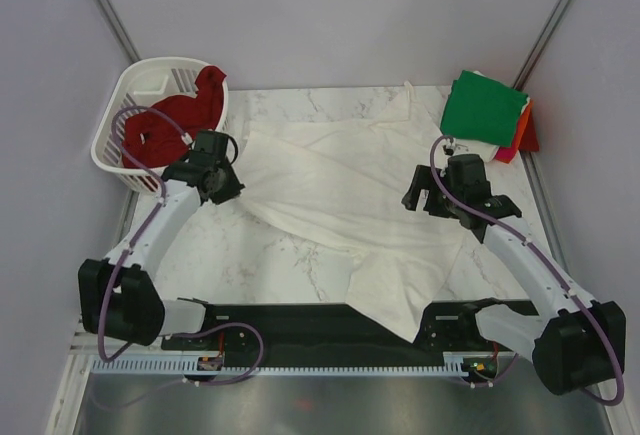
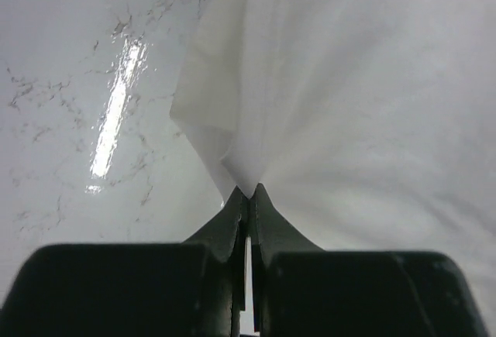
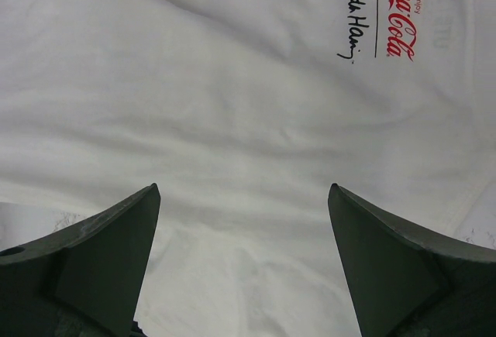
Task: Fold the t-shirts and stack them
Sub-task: Flatten the tshirt out
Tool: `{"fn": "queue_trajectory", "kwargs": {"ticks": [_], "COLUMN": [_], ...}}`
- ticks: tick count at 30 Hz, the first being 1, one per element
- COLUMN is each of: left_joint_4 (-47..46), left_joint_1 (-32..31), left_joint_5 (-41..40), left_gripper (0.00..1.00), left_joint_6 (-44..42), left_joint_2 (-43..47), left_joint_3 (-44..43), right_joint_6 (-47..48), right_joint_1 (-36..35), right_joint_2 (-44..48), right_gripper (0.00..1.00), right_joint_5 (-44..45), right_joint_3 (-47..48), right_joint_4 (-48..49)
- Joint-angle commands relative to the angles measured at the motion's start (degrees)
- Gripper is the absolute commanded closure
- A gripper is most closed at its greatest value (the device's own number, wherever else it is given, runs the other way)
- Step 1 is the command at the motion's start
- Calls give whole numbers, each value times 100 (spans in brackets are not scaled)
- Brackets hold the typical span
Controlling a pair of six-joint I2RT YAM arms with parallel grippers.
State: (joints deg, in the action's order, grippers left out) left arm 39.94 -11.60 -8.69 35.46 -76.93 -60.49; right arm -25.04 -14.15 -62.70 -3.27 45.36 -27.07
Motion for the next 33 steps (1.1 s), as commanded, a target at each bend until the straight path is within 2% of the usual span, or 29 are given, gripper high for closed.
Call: {"fn": "queue_trajectory", "kwargs": {"ticks": [1,3,6,8,9,10,11,13,16,20,26,28,30,33], "left_joint_4": [1137,1401,1867,2078,2140,2193,2263,2299,2273,1817,25,-659,-908,-1287], "left_joint_1": [8,-1,8,8,-1,-1,-1,-1,8,8,-1,-1,-27,-71], "left_joint_5": [-54,-63,-116,94,182,349,411,360,69,174,771,990,1167,1212], "left_gripper": [98,98,92,76,65,39,26,10,9,13,22,24,26,27], "left_joint_6": [-303,-338,-338,-373,-365,-373,-408,-444,-488,-401,-49,13,127,163], "left_joint_2": [580,775,1196,1424,1487,1531,1584,1707,1629,1242,899,732,399,-14], "left_joint_3": [-262,-262,-200,-95,-42,54,90,125,-15,-42,783,1134,1302,1531], "right_joint_6": [8,-1,-1,-1,8,8,8,-1,-89,-133,-247,-414,-598,-739], "right_joint_1": [-17,-17,-17,-9,-17,-9,-9,-9,-17,-17,-17,-17,-17,-9], "right_joint_2": [222,275,363,407,416,407,390,355,241,-22,-365,-436,-646,-981], "right_gripper": [2,2,2,2,2,2,2,2,2,2,2,2,2,2], "right_joint_5": [-113,-139,-157,-130,-113,-78,-60,-34,-25,-112,-306,-691,-1382,-1773], "right_joint_3": [16,-10,-36,-63,-80,-80,-80,-80,-63,51,-27,-141,-352,-624], "right_joint_4": [35,26,-9,-26,-35,-53,-61,-79,-70,-53,0,227,456,755]}}
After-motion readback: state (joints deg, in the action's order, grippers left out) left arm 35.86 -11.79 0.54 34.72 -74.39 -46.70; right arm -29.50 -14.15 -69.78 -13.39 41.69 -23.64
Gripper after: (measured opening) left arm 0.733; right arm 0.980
